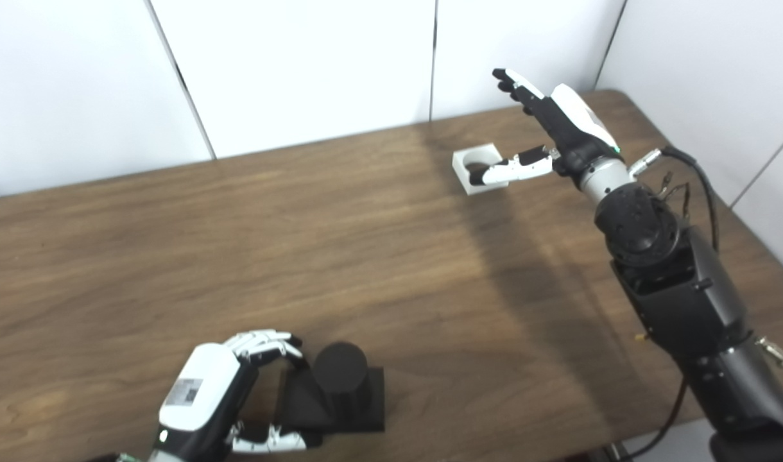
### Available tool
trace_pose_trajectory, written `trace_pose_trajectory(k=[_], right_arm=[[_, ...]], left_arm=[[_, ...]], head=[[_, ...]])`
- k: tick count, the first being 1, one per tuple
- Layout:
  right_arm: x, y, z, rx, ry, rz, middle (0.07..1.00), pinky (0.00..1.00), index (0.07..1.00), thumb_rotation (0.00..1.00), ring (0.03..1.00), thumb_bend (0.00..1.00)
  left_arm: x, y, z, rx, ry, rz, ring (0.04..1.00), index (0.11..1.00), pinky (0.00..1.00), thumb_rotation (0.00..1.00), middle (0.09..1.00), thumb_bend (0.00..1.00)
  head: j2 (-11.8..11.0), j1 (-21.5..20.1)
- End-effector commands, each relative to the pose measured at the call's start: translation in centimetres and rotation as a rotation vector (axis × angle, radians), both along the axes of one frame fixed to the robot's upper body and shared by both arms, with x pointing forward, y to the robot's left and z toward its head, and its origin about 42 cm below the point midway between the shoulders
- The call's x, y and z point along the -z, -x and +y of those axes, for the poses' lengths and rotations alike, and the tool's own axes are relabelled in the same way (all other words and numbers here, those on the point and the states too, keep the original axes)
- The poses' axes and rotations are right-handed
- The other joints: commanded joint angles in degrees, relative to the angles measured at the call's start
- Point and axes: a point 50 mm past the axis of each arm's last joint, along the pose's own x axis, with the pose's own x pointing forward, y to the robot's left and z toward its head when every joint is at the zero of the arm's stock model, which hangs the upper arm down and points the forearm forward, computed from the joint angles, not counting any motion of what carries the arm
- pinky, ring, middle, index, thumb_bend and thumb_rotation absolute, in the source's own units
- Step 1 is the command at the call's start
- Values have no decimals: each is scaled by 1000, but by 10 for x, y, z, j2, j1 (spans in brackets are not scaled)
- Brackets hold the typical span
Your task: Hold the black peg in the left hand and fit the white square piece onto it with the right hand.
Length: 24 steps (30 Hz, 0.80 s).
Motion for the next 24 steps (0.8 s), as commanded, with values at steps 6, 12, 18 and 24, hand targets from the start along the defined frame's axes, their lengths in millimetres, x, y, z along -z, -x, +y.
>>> trace_pose_trajectory(k=[6,12,18,24], right_arm=[[-44,-45,-18,6,289,34,997,918,890,182,999,939],[-48,-71,-17,24,412,120,1000,999,901,157,1000,984],[-46,-87,-17,27,468,182,1000,1000,911,154,1000,990],[-39,-100,-16,32,506,247,1000,1000,914,170,1000,1000]], left_arm=[[21,17,-7,30,-67,127,782,486,765,40,748,515],[24,19,-8,16,-96,99,771,486,761,41,742,517],[28,20,-8,-44,-109,70,754,485,739,42,731,518],[29,20,-10,-65,-126,73,750,485,729,41,728,518]], head=[[-15,7],[-31,3],[-45,1],[-51,5]])
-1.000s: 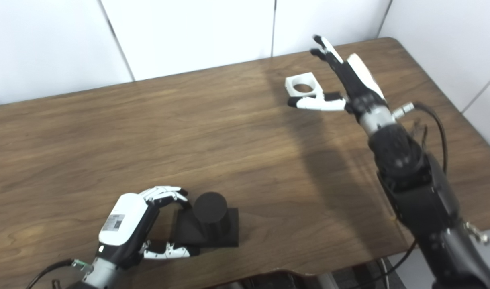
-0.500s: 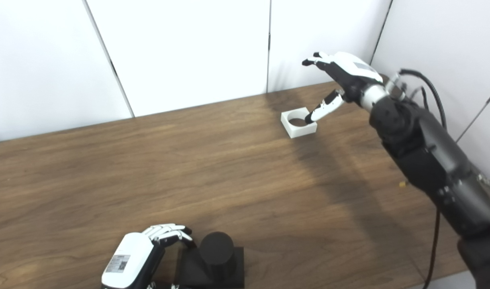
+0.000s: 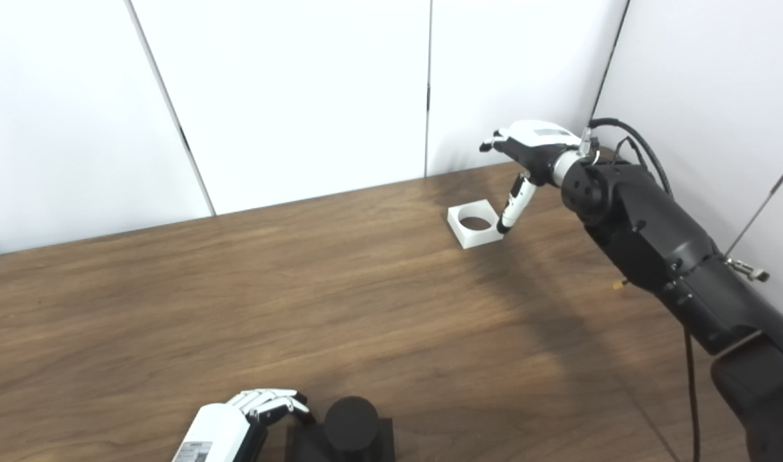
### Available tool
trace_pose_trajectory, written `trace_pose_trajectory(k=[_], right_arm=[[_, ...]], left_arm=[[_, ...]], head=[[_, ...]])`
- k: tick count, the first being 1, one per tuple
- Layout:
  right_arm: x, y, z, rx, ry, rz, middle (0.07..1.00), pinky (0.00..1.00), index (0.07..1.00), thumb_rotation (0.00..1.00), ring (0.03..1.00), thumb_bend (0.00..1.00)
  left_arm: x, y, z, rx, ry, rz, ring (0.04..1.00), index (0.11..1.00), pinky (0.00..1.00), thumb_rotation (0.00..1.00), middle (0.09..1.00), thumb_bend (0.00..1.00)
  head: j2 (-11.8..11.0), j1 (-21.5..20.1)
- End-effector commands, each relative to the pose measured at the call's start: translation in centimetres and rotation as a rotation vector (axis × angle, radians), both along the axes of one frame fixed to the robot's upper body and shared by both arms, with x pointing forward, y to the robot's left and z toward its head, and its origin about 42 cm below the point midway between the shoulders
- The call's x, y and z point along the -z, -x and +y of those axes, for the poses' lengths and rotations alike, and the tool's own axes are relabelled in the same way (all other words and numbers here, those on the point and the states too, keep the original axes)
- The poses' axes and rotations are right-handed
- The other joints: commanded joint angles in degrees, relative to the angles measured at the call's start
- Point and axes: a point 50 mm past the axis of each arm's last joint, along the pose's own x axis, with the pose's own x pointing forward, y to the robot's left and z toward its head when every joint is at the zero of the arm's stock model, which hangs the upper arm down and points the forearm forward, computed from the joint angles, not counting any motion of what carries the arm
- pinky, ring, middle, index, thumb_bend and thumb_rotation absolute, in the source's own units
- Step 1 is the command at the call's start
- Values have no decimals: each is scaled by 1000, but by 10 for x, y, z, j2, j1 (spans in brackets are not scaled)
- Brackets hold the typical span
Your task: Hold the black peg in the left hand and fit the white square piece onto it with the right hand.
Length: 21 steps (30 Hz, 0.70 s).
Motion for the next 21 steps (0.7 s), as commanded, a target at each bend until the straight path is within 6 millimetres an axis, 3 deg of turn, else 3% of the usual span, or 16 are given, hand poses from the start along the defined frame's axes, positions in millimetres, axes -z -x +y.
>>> trace_pose_trajectory(k=[1,12,21], right_arm=[[-32,-10,0,-16,45,-82,1000,1000,913,170,1000,1000],[-16,-19,8,21,42,-11,1000,1000,916,199,1000,1000],[-3,-38,15,27,52,32,1000,1000,856,220,1000,1000]], left_arm=[[26,12,4,-14,-92,127,750,485,728,41,729,518],[25,12,0,-16,-107,128,753,485,729,42,731,518],[25,13,-4,-17,-114,130,752,485,726,42,729,519]], head=[[-1,2],[-3,5],[-3,13]])
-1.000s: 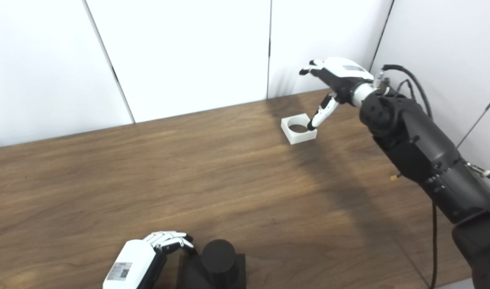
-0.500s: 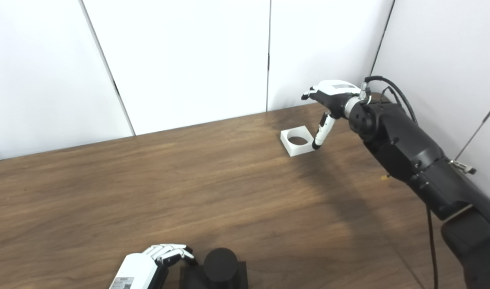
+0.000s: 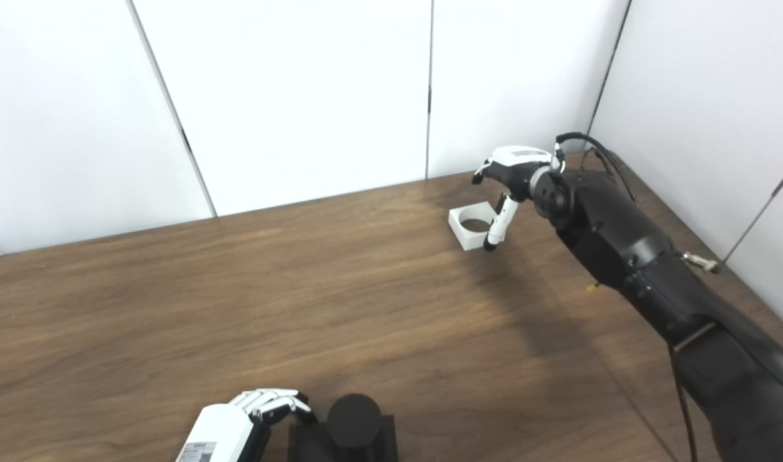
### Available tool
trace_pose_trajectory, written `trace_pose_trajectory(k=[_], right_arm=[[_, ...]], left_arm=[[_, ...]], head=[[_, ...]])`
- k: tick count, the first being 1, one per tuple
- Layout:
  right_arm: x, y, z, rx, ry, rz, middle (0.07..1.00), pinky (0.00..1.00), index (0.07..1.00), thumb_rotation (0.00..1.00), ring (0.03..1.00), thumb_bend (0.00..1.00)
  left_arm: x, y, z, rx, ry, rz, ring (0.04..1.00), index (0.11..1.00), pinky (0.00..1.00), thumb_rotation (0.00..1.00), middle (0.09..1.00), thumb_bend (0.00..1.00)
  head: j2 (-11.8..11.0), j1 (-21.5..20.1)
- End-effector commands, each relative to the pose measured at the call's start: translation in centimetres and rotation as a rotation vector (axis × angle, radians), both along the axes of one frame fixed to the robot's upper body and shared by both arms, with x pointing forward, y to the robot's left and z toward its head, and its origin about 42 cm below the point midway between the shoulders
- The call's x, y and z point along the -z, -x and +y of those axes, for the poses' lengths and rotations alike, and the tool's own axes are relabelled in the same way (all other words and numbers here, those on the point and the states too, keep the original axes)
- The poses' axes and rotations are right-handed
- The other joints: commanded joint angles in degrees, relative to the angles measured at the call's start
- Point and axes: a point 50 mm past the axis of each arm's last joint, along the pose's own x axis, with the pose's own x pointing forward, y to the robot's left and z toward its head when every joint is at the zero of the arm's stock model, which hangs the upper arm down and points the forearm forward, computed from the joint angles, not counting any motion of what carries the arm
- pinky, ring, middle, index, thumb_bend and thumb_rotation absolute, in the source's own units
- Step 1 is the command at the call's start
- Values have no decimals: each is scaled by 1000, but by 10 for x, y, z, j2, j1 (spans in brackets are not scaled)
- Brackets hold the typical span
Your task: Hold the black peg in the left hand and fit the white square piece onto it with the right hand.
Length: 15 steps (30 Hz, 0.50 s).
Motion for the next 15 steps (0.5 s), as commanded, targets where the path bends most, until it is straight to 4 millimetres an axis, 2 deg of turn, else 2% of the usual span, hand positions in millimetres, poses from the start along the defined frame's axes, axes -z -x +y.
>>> trace_pose_trajectory(k=[1,15], right_arm=[[-34,-13,1,-17,34,-95,1000,1000,853,219,1000,1000],[-16,-32,12,-50,72,-81,1000,994,845,225,1000,1000]], left_arm=[[25,13,1,6,-102,136,752,485,727,42,729,519],[23,14,-5,5,-99,138,751,485,729,43,727,519]], head=[[0,3],[0,11]])
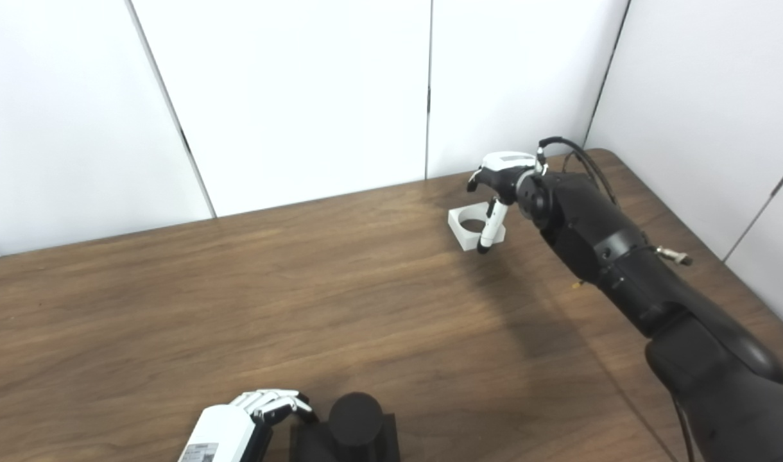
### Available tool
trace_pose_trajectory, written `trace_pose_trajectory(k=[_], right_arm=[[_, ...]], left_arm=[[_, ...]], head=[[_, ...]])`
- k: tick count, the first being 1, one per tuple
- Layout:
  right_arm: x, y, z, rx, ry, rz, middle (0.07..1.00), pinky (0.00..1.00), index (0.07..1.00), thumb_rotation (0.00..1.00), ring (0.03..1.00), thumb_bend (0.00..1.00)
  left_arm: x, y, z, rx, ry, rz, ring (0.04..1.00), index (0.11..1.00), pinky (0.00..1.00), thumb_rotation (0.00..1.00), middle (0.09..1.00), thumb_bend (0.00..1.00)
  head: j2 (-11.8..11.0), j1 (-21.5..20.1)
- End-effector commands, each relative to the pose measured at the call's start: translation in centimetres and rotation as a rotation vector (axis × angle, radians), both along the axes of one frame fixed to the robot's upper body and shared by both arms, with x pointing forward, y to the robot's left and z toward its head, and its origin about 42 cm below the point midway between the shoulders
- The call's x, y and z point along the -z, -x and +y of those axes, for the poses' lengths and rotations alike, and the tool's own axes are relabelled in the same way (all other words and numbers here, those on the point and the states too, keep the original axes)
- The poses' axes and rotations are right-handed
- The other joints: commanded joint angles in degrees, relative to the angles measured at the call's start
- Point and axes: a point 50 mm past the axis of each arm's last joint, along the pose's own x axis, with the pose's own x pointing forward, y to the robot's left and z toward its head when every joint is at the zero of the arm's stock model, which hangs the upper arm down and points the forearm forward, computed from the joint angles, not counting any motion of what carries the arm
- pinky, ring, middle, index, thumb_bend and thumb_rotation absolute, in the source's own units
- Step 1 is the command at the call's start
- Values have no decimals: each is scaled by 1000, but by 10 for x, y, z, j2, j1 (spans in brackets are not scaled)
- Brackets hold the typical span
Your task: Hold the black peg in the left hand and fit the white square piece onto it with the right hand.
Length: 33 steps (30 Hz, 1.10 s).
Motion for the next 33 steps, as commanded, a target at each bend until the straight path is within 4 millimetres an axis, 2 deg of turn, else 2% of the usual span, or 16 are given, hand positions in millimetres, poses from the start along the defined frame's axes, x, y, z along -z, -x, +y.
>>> trace_pose_trajectory(k=[1,14,21,24,25,27,33], right_arm=[[-34,-14,4,-39,31,-101,1000,991,843,226,1000,1000],[-30,-20,7,-71,38,-95,977,998,738,204,1000,987],[-30,-16,2,-69,37,-85,932,985,663,161,1000,927],[-31,-14,-1,-58,21,-90,907,980,625,112,1000,875],[-31,-14,-3,-55,18,-91,900,977,546,126,994,668],[-31,-12,-4,-57,17,-93,892,972,506,134,986,562],[-30,-7,-7,-92,15,-117,835,929,486,130,945,524]], left_arm=[[23,13,-2,17,-96,137,751,485,728,43,727,519],[21,14,-8,19,-87,142,755,485,732,42,730,519],[20,15,-8,19,-95,146,759,485,738,43,734,519],[20,16,-8,21,-92,144,757,485,735,42,731,519],[20,16,-8,20,-92,144,759,485,738,42,733,519],[19,16,-8,19,-94,141,757,485,736,42,732,519],[19,17,-8,18,-96,139,755,485,733,43,731,519]], head=[[2,0],[6,8],[11,9],[12,9],[13,8],[15,8],[15,8]])
